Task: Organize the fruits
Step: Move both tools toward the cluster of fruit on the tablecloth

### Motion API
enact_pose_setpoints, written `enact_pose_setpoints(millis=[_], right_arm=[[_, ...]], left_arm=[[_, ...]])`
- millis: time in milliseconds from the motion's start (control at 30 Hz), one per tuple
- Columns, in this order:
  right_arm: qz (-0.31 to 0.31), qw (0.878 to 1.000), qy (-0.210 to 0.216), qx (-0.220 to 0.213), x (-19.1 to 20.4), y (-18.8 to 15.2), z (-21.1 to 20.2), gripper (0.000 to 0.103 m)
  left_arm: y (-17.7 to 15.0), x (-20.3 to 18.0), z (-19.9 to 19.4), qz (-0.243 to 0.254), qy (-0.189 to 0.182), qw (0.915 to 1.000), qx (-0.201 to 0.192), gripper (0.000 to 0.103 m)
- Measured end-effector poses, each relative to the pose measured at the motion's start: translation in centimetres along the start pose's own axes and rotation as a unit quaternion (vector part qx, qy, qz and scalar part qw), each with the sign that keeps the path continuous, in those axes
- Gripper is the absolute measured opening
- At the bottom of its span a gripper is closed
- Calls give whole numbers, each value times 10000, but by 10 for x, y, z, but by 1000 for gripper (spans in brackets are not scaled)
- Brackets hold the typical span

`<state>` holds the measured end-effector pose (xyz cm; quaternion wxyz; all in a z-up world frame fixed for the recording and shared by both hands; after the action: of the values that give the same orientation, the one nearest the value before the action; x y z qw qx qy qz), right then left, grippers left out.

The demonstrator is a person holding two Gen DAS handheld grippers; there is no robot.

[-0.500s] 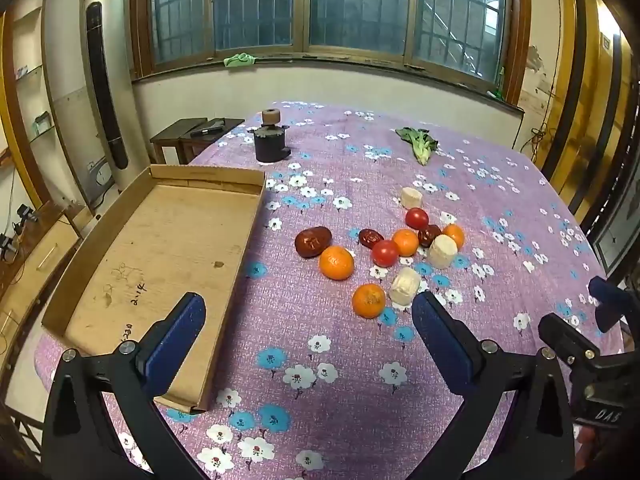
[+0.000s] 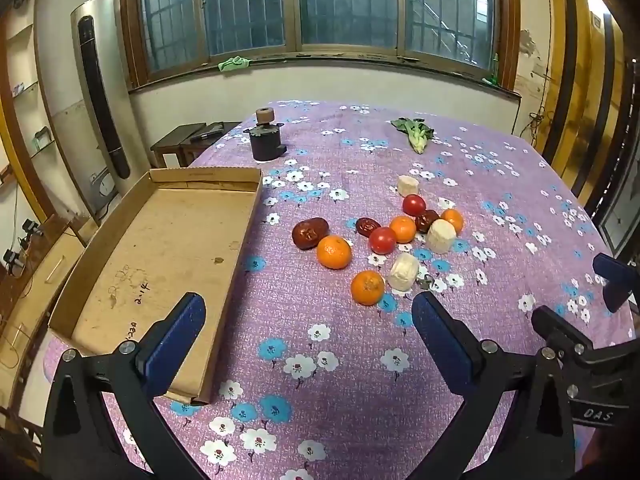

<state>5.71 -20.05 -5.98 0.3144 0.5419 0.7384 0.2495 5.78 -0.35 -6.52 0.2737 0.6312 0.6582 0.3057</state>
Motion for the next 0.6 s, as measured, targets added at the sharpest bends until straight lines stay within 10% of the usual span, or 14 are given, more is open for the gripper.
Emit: enact_pose_setpoints(millis=[600], right_arm=[[274, 9991, 322, -16, -12, -8, 0, 103]], left_arm=[[-17, -13, 9, 94, -375, 9989, 272, 103]])
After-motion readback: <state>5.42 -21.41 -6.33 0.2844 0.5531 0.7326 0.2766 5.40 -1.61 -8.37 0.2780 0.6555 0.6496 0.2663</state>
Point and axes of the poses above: each gripper's, at about its wrist camera, not at the fingertips, and z roughly the way its jaws point, x to its left, y to its top, the point moved 9 cm from there along z, roughly the way its jaws point, and after that the axes turned 1 degree about -x, right-handed, at the moved point
